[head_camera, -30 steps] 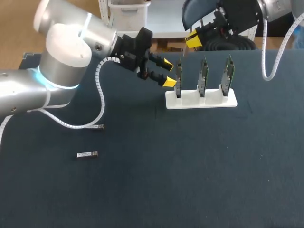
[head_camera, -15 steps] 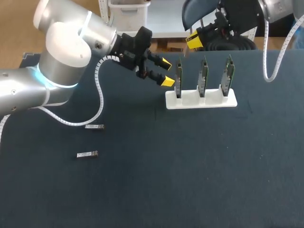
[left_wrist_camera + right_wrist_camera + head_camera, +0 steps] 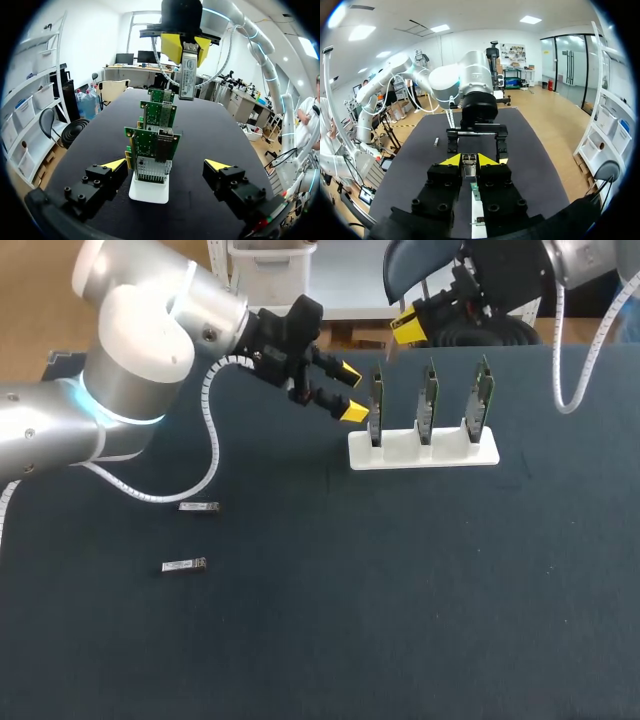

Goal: Pick up the optical module with the left hand, and insert it into the network port with the right hand.

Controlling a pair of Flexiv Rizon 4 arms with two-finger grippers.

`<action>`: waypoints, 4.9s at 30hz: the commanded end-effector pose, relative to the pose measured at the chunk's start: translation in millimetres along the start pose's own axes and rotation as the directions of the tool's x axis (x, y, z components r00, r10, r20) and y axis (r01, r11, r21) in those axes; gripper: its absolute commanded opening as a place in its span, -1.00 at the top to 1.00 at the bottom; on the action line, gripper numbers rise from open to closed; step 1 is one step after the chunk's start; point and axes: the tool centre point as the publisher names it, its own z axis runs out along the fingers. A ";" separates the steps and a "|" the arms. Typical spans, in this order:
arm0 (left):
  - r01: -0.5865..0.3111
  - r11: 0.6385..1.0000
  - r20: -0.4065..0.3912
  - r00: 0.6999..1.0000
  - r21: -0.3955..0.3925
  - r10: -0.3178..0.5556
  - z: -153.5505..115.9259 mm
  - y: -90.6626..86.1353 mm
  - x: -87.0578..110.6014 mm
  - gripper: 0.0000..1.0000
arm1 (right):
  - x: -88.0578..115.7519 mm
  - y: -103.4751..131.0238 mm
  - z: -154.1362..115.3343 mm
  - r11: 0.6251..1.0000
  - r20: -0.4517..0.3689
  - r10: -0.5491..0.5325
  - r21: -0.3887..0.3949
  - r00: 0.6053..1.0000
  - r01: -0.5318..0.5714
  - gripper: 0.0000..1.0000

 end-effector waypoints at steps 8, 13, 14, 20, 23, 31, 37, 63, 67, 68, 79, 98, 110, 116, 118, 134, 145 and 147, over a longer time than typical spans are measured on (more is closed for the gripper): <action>0.000 1.000 -0.001 1.000 0.000 0.000 0.9 1.1 -0.1 -1.00 | 1.7 1.2 11.5 1.000 -0.026 -0.016 -0.025 1.000 0.016 1.00; 0.000 1.000 -0.001 1.000 0.000 0.000 0.9 1.1 -0.1 -1.00 | 3.0 0.7 17.8 0.999 -0.065 -0.038 -0.022 0.997 0.036 1.00; 0.000 1.000 -0.001 1.000 0.000 0.000 0.9 1.1 -0.1 -1.00 | 3.1 0.3 18.4 0.999 -0.072 -0.042 -0.021 0.997 0.040 1.00; 0.000 1.000 -0.001 1.000 0.000 0.000 0.9 1.1 -0.1 -1.00 | 3.9 -4.0 22.3 0.998 -0.110 -0.061 -0.010 0.992 0.061 1.00; 0.000 1.000 -0.001 1.000 0.000 0.000 0.9 1.1 -0.1 -1.00 | 5.3 -5.4 25.3 0.997 -0.139 -0.075 -0.004 0.987 0.075 1.00; 0.000 1.000 -0.001 1.000 0.000 0.000 0.9 1.1 -0.1 -1.00 | 9.1 -7.6 30.7 0.997 -0.175 -0.082 -0.002 0.981 0.083 1.00; 0.000 1.000 -0.001 1.000 0.000 0.000 0.9 1.1 -0.1 -1.00 | 12.9 -10.5 30.4 0.997 -0.186 -0.066 0.026 0.980 0.072 1.00; 0.000 1.000 -0.001 1.000 0.000 0.000 0.9 1.1 -0.1 -1.00 | 16.7 -14.7 29.5 0.996 -0.206 -0.063 0.048 0.976 0.074 1.00; 0.000 1.000 -0.001 1.000 0.000 0.000 0.9 1.1 -0.1 -1.00 | 12.2 -12.8 27.4 0.995 -0.200 -0.078 0.048 0.977 0.089 1.00; 0.000 1.000 -0.001 1.000 0.000 0.000 0.9 1.1 -0.1 -1.00 | 11.9 -12.6 27.2 0.995 -0.199 -0.080 0.048 0.977 0.091 1.00; 0.000 1.000 -0.001 1.000 0.000 0.000 0.9 1.1 -0.1 -1.00 | 18.4 -13.3 28.9 0.996 -0.212 -0.071 0.046 0.975 0.082 1.00; 0.000 1.000 -0.001 1.000 0.000 0.000 0.9 1.1 -0.1 -1.00 | 21.8 -14.9 32.8 0.996 -0.216 -0.056 0.055 0.975 0.070 1.00; 0.000 1.000 -0.001 1.000 0.000 0.000 0.9 1.1 -0.1 -1.00 | 30.0 -15.4 35.5 0.997 -0.211 -0.024 0.067 0.977 0.039 1.00; 0.000 1.000 -0.001 1.000 0.000 0.000 0.9 1.1 -0.1 -1.00 | 27.9 -15.2 32.8 0.996 -0.194 -0.015 0.080 0.981 0.031 -1.00; 0.000 1.000 -0.001 1.000 0.000 0.000 0.9 1.1 -0.1 -1.00 | 25.4 -15.0 30.4 0.997 -0.176 -0.012 0.077 0.984 0.026 -1.00; 0.000 1.000 -0.001 1.000 0.000 0.000 0.9 1.1 -0.1 -1.00 | 20.0 -16.5 24.3 0.999 -0.114 -0.002 0.050 0.993 0.008 1.00; 0.000 1.000 -0.001 1.000 0.000 0.000 0.9 1.1 -0.1 -1.00 | 23.2 -20.9 34.2 0.999 -0.135 0.001 0.038 0.991 0.005 1.00; 0.000 1.000 -0.001 1.000 0.000 0.000 0.9 1.1 -0.1 -1.00 | 24.5 -21.8 35.9 0.999 -0.141 0.003 0.037 0.990 0.003 1.00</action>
